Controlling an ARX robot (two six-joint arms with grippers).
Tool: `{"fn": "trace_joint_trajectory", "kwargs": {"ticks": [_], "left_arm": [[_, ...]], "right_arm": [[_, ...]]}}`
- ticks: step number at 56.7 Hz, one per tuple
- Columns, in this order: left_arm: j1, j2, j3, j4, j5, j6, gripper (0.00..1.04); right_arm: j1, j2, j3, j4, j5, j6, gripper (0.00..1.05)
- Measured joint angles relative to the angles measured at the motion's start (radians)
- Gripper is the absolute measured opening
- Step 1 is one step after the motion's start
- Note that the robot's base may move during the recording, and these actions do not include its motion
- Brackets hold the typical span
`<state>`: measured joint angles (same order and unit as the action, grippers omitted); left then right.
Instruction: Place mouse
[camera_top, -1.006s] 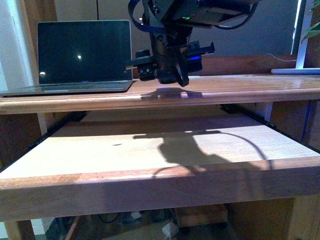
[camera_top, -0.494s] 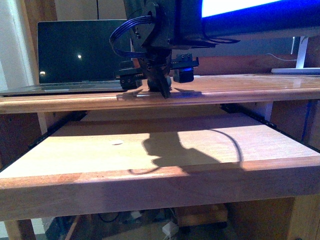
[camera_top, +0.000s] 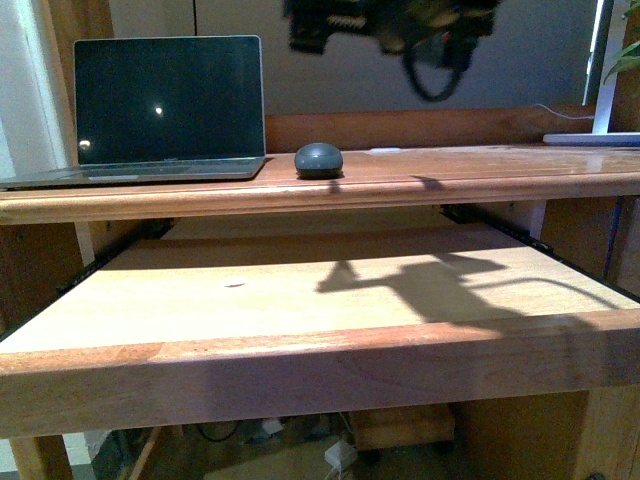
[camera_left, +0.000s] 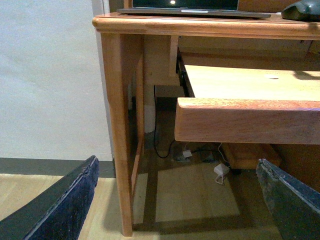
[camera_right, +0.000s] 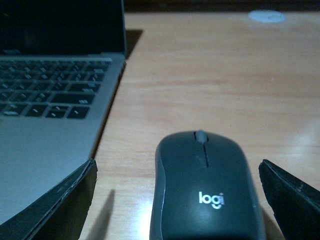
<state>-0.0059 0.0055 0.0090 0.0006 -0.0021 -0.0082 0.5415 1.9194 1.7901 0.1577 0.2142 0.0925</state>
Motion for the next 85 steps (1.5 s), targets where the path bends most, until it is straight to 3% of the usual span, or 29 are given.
{"fn": "trace_joint_trajectory", "kwargs": {"ticks": [8,19,26,35,49,64,75,85], "left_arm": [[0.0,0.0,0.0,0.0,0.0,0.0,0.97],[0.0,0.0,0.0,0.0,0.0,0.0,0.97],[0.0,0.0,0.0,0.0,0.0,0.0,0.97],[0.0,0.0,0.0,0.0,0.0,0.0,0.97],[0.0,0.0,0.0,0.0,0.0,0.0,0.97],[0.0,0.0,0.0,0.0,0.0,0.0,0.97],[0.0,0.0,0.0,0.0,0.0,0.0,0.97],[0.0,0.0,0.0,0.0,0.0,0.0,0.97]], "right_arm": [[-0.079,-0.222,-0.31,0.113,-0.209,-0.002,0.97],[-0.184,-0.458,-0.735,0.216,-0.592,-0.031,0.97],[-0.312,-0.573,-0.99,0.261,-0.845,-0.093,0.97],[-0.436,-0.585,-1.168,0.292,-1.001,-0.188,0.97],[-0.517,-0.578,-1.265,0.359,-1.18,-0.246,0.97],[-0.489,-0.486,-1.297,0.444,-1.144,-0.253,0.97],[-0.394,-0.408,-1.263,0.553,-1.044,-0.204,0.97],[-0.304,-0.28,-1.137,0.613,-0.863,-0.154,0.97]]}}
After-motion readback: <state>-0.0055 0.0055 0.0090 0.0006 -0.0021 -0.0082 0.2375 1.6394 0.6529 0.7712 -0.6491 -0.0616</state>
